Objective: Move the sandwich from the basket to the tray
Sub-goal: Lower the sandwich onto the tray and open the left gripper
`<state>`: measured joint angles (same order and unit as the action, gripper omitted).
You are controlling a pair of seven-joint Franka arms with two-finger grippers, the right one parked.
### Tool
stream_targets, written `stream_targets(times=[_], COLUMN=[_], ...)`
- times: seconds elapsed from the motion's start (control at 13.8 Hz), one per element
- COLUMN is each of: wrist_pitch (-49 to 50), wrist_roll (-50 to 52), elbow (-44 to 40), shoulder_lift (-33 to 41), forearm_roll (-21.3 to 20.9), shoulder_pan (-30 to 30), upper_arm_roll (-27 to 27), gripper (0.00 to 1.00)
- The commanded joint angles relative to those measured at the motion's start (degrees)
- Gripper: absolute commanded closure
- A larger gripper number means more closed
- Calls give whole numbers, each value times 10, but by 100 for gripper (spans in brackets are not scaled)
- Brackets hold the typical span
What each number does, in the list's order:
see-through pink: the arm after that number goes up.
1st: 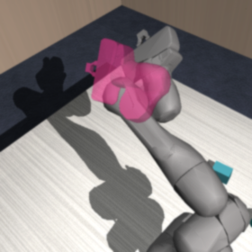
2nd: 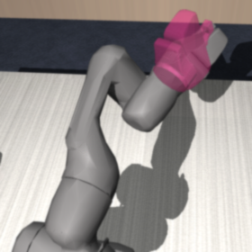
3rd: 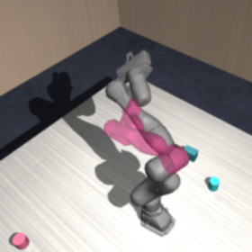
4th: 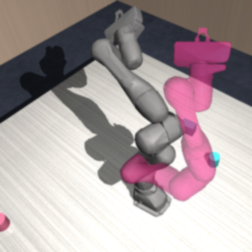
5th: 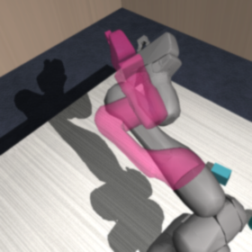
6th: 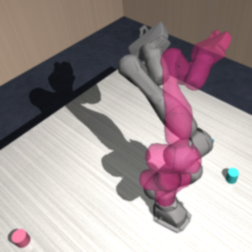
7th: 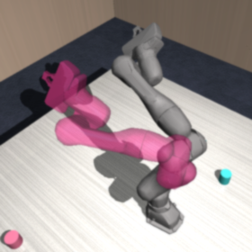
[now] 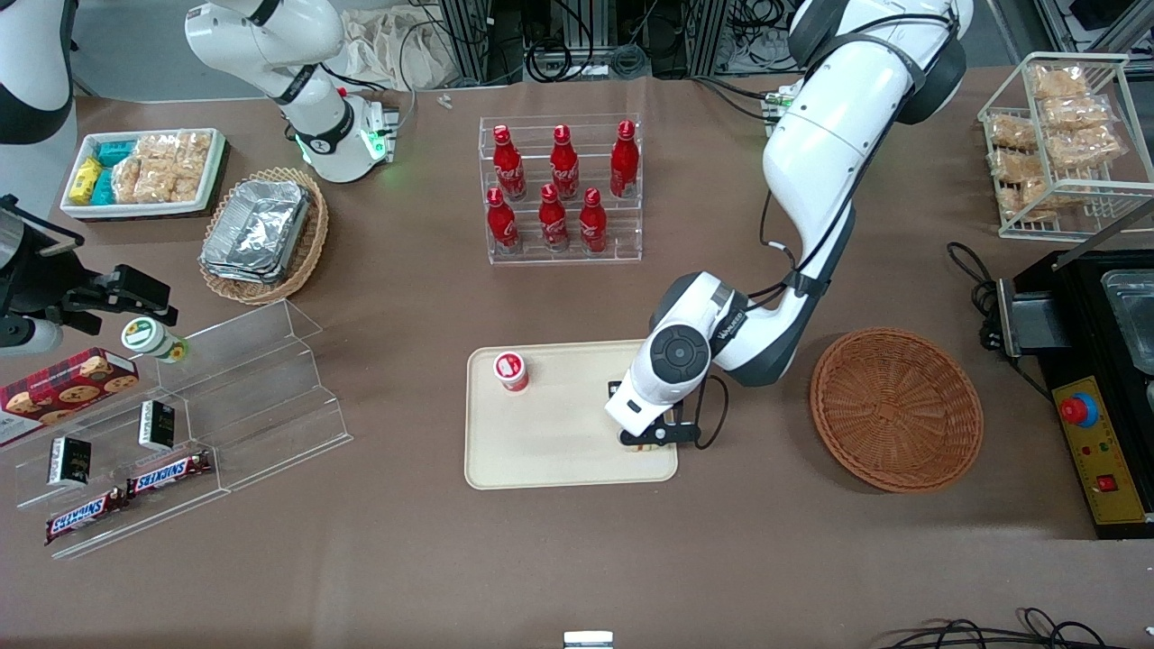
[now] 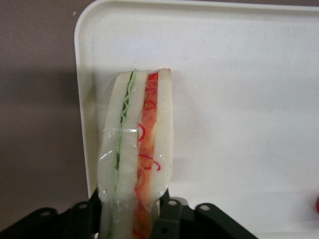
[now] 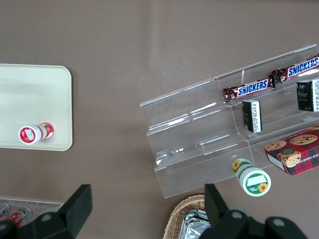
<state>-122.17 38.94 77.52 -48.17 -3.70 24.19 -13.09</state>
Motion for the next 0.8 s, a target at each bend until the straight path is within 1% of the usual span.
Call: stream_targets(times=[0.0, 0.22, 0.36, 0.58, 0.73], wrist_pitch=[5, 27, 56, 131, 163], wrist_roll=[6, 7, 3, -4, -7], elbow=[6, 3, 4, 9, 38], shoulder_lift=[25, 46, 67, 125, 178], forearm_roll=[-6, -6, -6, -6, -5], shoulder_pan=[2, -5, -22, -55, -87], upper_arm_roll=[8, 9, 9, 9, 7], gripper=[2, 2, 2, 2, 1])
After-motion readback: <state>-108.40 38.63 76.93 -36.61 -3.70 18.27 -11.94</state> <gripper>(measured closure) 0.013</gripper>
